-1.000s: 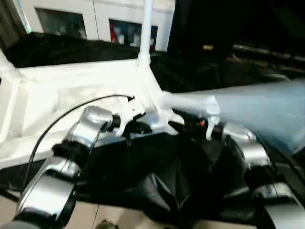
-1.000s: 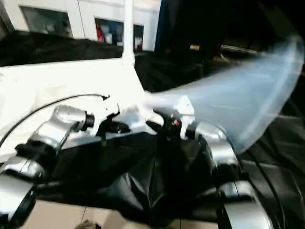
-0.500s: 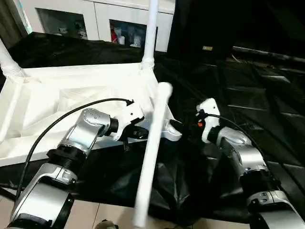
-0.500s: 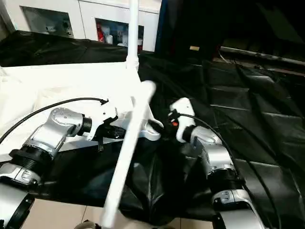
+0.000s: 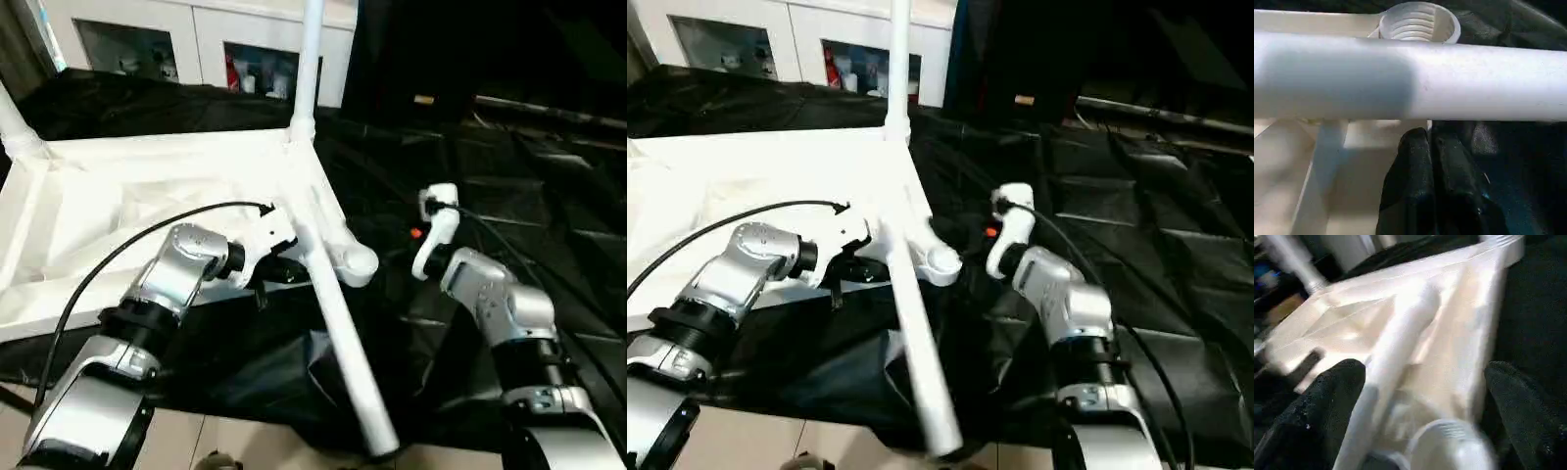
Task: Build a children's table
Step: Insert table leg to table base
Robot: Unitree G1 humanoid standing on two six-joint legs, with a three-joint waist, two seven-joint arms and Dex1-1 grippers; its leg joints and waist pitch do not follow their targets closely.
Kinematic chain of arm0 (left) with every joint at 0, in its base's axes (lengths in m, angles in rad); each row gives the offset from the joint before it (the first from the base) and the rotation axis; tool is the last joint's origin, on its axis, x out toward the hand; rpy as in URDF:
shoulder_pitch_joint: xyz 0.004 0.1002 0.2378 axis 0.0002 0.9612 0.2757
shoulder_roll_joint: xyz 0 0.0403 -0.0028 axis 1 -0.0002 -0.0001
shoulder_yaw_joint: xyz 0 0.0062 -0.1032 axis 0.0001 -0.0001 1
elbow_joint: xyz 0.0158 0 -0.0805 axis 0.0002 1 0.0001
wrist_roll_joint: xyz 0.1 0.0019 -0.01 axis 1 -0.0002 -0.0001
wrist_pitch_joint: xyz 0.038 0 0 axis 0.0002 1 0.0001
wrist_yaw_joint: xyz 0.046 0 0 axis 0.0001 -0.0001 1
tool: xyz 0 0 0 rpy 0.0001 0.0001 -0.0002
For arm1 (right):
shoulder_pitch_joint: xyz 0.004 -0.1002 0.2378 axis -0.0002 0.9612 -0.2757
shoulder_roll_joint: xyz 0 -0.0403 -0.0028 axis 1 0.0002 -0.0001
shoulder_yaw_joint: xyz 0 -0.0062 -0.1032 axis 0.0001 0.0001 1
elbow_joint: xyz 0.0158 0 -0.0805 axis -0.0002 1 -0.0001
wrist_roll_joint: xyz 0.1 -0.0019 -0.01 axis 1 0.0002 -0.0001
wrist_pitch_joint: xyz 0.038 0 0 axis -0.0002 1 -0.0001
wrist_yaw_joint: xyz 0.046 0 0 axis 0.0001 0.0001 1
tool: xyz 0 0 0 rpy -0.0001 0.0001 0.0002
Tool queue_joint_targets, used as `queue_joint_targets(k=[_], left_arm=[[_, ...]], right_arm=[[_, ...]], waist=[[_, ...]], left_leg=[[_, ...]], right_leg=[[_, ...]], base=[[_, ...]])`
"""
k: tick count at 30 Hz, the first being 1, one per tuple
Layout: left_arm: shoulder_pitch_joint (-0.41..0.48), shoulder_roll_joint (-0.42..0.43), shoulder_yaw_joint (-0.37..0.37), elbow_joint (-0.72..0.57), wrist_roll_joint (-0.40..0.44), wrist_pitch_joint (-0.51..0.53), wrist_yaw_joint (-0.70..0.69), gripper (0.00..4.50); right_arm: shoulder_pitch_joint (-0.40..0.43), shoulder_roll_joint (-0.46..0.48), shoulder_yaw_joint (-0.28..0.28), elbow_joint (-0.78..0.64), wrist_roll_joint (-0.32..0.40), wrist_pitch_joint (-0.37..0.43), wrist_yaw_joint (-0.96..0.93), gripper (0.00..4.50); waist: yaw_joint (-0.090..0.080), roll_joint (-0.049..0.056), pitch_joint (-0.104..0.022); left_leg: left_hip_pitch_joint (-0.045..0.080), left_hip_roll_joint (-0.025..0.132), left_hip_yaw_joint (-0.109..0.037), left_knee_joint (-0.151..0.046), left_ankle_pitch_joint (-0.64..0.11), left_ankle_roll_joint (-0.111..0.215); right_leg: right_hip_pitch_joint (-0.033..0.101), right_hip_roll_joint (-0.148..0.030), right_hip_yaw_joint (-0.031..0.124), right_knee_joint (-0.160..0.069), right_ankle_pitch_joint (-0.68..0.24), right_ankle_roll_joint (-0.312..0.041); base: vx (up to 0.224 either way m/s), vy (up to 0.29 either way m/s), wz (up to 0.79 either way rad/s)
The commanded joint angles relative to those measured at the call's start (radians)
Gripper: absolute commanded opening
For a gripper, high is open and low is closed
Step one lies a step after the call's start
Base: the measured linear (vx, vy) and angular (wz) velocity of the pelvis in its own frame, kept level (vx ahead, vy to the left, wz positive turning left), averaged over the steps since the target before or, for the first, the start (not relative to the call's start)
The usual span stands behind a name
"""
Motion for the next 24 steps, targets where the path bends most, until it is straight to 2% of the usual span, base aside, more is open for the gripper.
queue_joint_targets(k=[1, 2, 5, 6, 8, 10, 11, 12, 15, 20, 24], left_arm=[[0.002, 0.002, -0.008, 0.002, 0.013, 0.016, 0.025, 0.0], [0.002, 0.002, -0.008, 0.002, 0.013, 0.016, 0.025, 0.0], [-0.002, 0.002, -0.01, 0.011, 0.016, 0.011, 0.027, 0.0], [-0.002, 0.002, -0.01, 0.011, 0.016, 0.011, 0.027, 0.0], [-0.002, 0.001, -0.011, 0.012, 0.017, 0.01, 0.029, 0.0], [-0.003, 0.0, -0.012, 0.011, 0.017, 0.01, 0.03, 0.0], [-0.003, 0.0, -0.012, 0.011, 0.017, 0.01, 0.03, 0.0], [-0.004, 0.001, -0.012, 0.012, 0.018, 0.009, 0.033, 0.0], [-0.005, 0.002, -0.012, 0.013, 0.019, 0.008, 0.035, 0.0], [-0.008, 0.003, -0.01, 0.017, 0.018, 0.004, 0.036, 0.0], [-0.009, 0.005, -0.009, 0.02, 0.017, -0.001, 0.036, 0.0]], right_arm=[[-0.012, -0.017, 0.017, -0.029, 0.006, 0.052, 0.003, 4.43], [-0.012, -0.017, 0.017, -0.029, 0.006, 0.052, 0.003, 4.43], [-0.054, -0.012, 0.116, -0.015, -0.044, 0.153, -0.008, 4.43], [-0.054, -0.012, 0.116, -0.015, -0.044, 0.153, -0.008, 4.43], [-0.069, -0.021, 0.191, -0.03, -0.083, 0.22, -0.007, 4.43], [-0.079, -0.027, 0.228, -0.037, -0.097, 0.258, -0.001, 4.43], [-0.079, -0.027, 0.228, -0.037, -0.097, 0.258, -0.001, 4.43], [-0.097, -0.029, 0.255, -0.029, -0.099, 0.294, 0.011, 4.43], [-0.118, -0.042, 0.295, -0.011, -0.127, 0.312, 0.017, 4.43], [-0.135, -0.051, 0.309, 0.012, -0.148, 0.308, 0.007, 4.05], [-0.147, -0.06, 0.317, 0.027, -0.163, 0.312, 0.007, 3.64]], waist=[[0.005, 0.011, -0.063], [0.005, 0.012, -0.063], [0.001, 0.014, -0.062], [0.001, 0.015, -0.062], [0.003, 0.014, -0.062], [0.003, 0.014, -0.063], [0.004, 0.011, -0.064], [0.004, 0.009, -0.062], [0.004, 0.01, -0.062], [0.005, 0.007, -0.064], [0.005, 0.009, -0.065]], left_leg=[[0.013, 0.029, -0.004, -0.057, -0.075, 0.046], [0.014, 0.029, -0.005, -0.058, -0.082, 0.036], [0.013, 0.027, -0.005, -0.059, -0.085, 0.018], [0.014, 0.028, -0.006, -0.06, -0.09, 0.013], [0.014, 0.029, -0.006, -0.06, -0.087, 0.004], [0.014, 0.028, -0.006, -0.059, -0.074, 0.003], [0.013, 0.027, -0.006, -0.058, -0.067, 0.004], [0.013, 0.027, -0.006, -0.059, -0.071, 0.004], [0.012, 0.027, -0.005, -0.059, -0.081, -0.001], [0.012, 0.027, -0.005, -0.058, -0.075, -0.007], [0.013, 0.027, -0.005, -0.057, -0.072, -0.007]], right_leg=[[0.063, -0.063, 0.059, -0.061, 0.071, -0.236], [0.063, -0.064, 0.059, -0.062, 0.057, -0.234], [0.063, -0.061, 0.059, -0.063, 0.042, -0.228], [0.061, -0.062, 0.059, -0.063, 0.035, -0.227], [0.061, -0.062, 0.06, -0.062, 0.041, -0.224], [0.062, -0.061, 0.06, -0.06, 0.06, -0.223], [0.064, -0.062, 0.06, -0.057, 0.077, -0.221], [0.063, -0.062, 0.06, -0.059, 0.071, -0.221], [0.063, -0.064, 0.061, -0.061, 0.048, -0.214], [0.063, -0.065, 0.061, -0.059, 0.057, -0.211], [0.063, -0.064, 0.062, -0.058, 0.066, -0.212]], base=[[0.0, 0.0, 0.0], [0.0, 0.0, 0.0], [0.0, 0.0, 0.0], [0.0, 0.0, 0.0], [0.0, 0.0, 0.0], [0.0, 0.0, 0.0], [0.0, 0.0, 0.0], [0.0, 0.0, 0.0], [0.0, 0.0, 0.0], [0.0, 0.0, 0.0], [0.0, 0.0, 0.0]])
